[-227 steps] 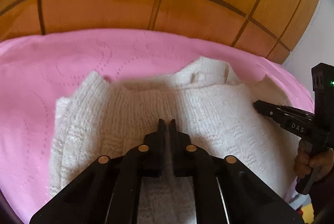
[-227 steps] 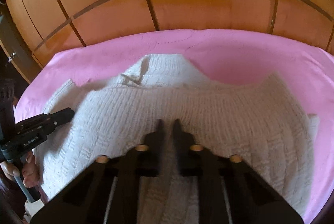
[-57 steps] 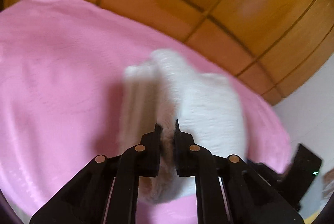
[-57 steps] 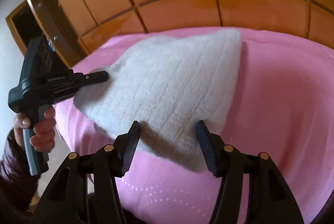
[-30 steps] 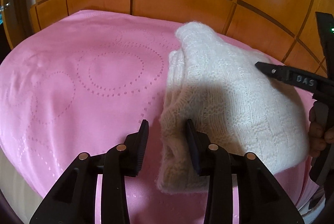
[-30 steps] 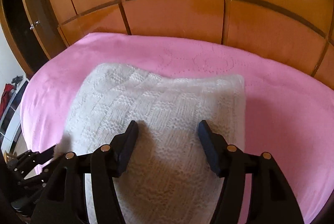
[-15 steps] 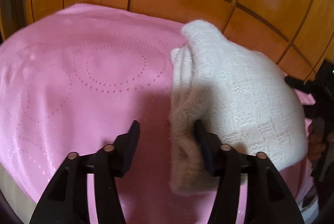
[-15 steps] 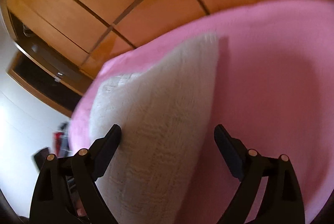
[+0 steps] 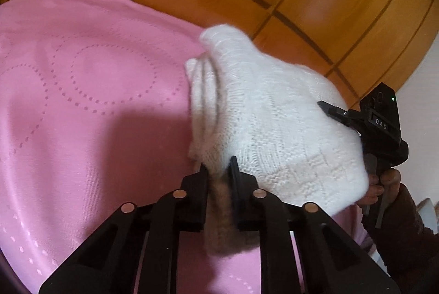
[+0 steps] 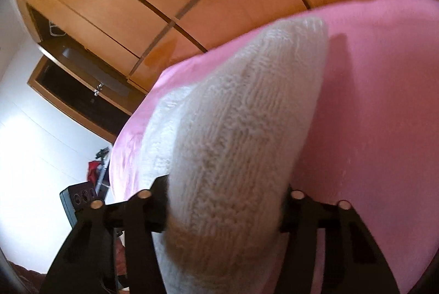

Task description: Fold small clothes

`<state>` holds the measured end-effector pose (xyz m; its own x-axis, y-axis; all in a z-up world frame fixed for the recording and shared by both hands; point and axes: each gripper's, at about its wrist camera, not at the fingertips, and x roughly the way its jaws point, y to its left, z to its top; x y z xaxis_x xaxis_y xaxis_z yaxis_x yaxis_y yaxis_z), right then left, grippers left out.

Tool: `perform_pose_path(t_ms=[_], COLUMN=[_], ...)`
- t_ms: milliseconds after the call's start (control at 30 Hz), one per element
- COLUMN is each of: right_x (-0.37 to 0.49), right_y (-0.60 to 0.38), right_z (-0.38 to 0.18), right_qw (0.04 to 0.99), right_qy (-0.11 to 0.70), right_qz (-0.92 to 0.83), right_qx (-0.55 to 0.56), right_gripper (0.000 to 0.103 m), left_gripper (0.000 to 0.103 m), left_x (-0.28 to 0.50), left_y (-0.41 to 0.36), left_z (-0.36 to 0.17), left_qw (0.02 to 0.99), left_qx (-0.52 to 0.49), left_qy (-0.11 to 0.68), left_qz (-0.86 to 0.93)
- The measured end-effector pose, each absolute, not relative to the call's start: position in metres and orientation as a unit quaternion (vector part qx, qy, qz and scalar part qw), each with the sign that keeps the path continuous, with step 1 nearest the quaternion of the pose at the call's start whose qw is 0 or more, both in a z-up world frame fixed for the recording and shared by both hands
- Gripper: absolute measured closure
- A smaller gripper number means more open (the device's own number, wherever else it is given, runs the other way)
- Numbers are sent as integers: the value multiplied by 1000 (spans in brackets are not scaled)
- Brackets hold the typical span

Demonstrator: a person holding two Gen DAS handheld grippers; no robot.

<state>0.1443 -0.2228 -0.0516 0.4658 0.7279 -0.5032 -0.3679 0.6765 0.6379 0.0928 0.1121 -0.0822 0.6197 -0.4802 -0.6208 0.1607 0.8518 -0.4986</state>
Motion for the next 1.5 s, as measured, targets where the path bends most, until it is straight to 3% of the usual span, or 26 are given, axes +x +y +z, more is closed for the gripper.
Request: perform_pose_path(t_ms=[267,600,667,800,867,900,1000,1033,1133,1267,1500], right_x=[83,46,46,41,25,17,-7,-8,6,43,50], right_y=[-264,-444,-474,-527,-543,-550,-544,-539,-509,-446,-422], right_z=[-1,0,-15,-63,-65,-64,-31,-25,-15,-42,-41], right_qw=[872,914,911,885,890,895,918,923,925,918,924], right_qy=[318,284,298,349,338,330,296,291,308,361,352], right_qz=[310,148,113,44,29,22,-12,-15,-1,-4,-40], right_qx=[207,248,261,304,306,299,263,251,221,166,144], right_gripper=[58,57,53,32,29,30,55,59,64,64,63], left_gripper=[93,96,96,96,96,96,96,96,96,96,96], left_x=[105,170,174,177,170,168,164,169,178,177,178], left_y=[62,-161,-209,-267,-274,-273,-269,-265,-257,-248,-227], left_z=[-52,-12,-13,-34,-38,-37,-40,-44,-48,-46,-49], left_qw=[868,837,833,840,851,858,877,880,876,881,879], left_qx=[-196,-78,-33,45,55,61,72,72,55,48,29], left_qy=[384,381,386,403,391,385,372,374,391,397,411], left_qz=[-246,-385,-395,-362,-347,-334,-295,-284,-278,-254,-241])
